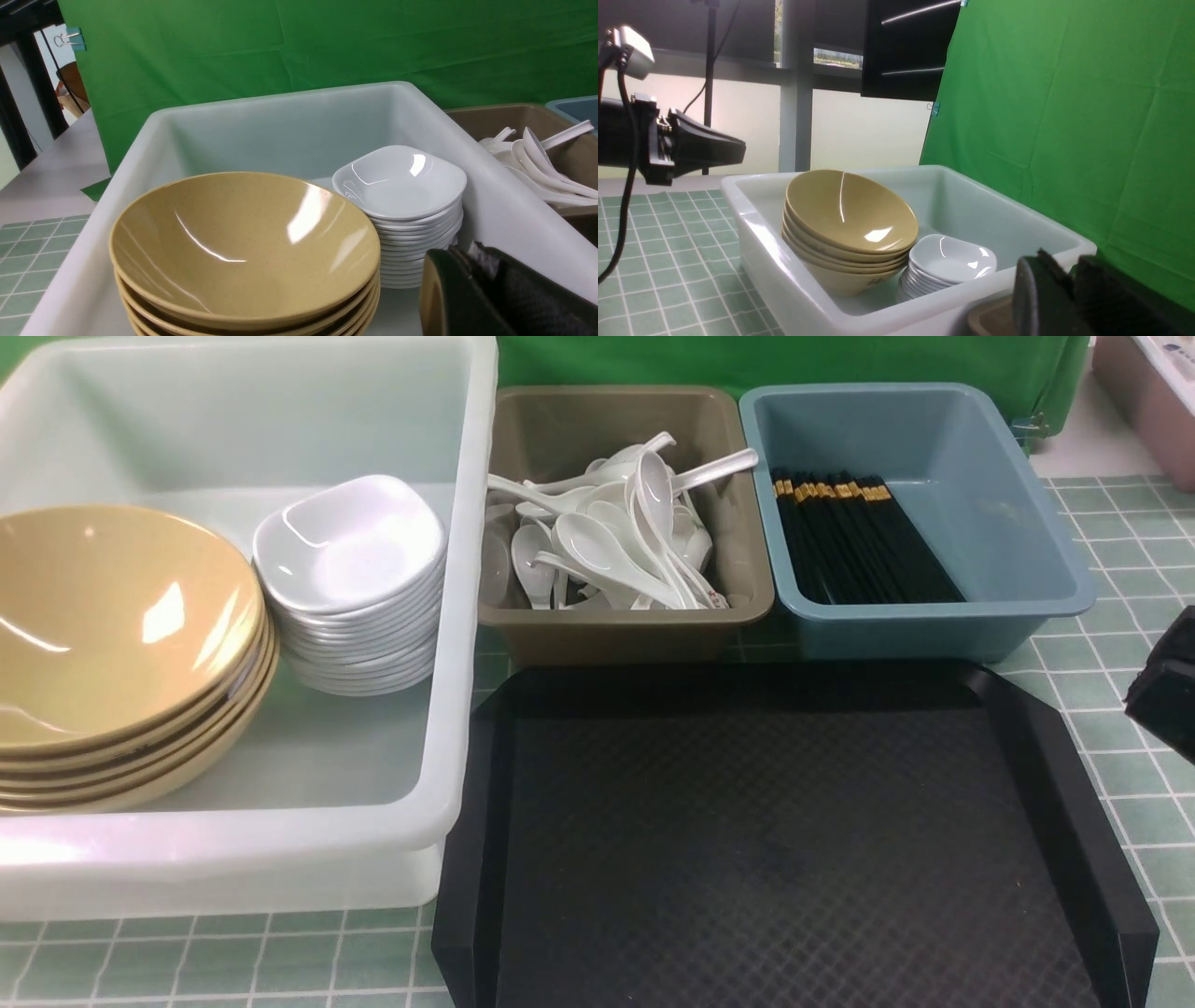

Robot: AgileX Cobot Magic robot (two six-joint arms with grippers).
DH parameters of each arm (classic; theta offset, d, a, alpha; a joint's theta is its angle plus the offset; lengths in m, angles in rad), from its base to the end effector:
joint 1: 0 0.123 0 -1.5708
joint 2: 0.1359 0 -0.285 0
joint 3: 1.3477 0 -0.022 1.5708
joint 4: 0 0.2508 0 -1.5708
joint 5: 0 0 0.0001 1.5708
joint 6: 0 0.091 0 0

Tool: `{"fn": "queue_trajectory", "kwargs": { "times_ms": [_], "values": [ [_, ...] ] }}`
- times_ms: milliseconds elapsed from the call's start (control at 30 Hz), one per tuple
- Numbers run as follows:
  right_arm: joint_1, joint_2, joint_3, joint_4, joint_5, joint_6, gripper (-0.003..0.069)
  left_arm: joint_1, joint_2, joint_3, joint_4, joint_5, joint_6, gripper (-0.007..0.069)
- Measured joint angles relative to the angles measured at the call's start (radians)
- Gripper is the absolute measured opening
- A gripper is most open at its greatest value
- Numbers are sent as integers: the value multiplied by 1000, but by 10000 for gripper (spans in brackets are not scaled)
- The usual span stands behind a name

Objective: On blue table put chopsticks spoon bowls plates into blue grey white boxes.

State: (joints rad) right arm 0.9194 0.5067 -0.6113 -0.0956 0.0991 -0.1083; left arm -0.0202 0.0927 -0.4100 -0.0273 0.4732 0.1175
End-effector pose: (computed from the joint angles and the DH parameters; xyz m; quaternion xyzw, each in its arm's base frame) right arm 0.0640 0.0825 0.3716 -0.3556 0.5719 0.2560 0.6935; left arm 0.0351 -0.0018 0.3002 0.0457 0.7295 0.0204 0.6822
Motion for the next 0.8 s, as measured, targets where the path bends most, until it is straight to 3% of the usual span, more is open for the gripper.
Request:
{"fn": "queue_trajectory", "kwargs": {
  "times_ms": [267, 367, 433, 567, 800],
  "values": [
    [0, -5, 15, 0, -5, 0, 152, 0, 0, 0, 0, 0, 4, 1],
    [-35, -27, 56, -2, -5, 0, 98, 0, 0, 0, 0, 0, 4, 1],
    [-93, -54, 101, -3, -8, 2, 50, 0, 0, 0, 0, 0, 3, 1],
    [-242, -106, 186, -3, -8, 42, 36, 0, 0, 0, -1, 0, -1, 1],
    [-681, -275, 418, -15, -7, 116, 36, 0, 0, 0, -1, 0, -1, 1]
  ]
}}
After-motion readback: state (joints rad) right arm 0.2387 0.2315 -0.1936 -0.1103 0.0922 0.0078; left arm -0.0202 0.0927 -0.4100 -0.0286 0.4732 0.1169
